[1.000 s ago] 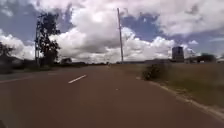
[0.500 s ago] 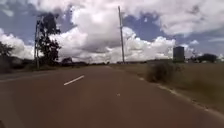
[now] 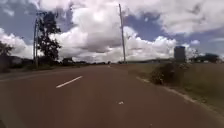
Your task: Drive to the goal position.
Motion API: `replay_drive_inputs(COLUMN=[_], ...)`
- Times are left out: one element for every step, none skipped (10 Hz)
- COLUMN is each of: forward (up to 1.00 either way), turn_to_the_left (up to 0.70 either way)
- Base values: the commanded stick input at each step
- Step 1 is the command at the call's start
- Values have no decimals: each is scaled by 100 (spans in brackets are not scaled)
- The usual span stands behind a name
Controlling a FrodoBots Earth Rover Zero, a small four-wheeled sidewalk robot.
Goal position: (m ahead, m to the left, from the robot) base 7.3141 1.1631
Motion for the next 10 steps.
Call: replay_drive_inputs(forward=[100, 100, 100, 100, 100, 100, 100, 100, 100, 100], turn_to_the_left=[0, 0, 0, -4, -28, -35, -35, -15, 0, 0])
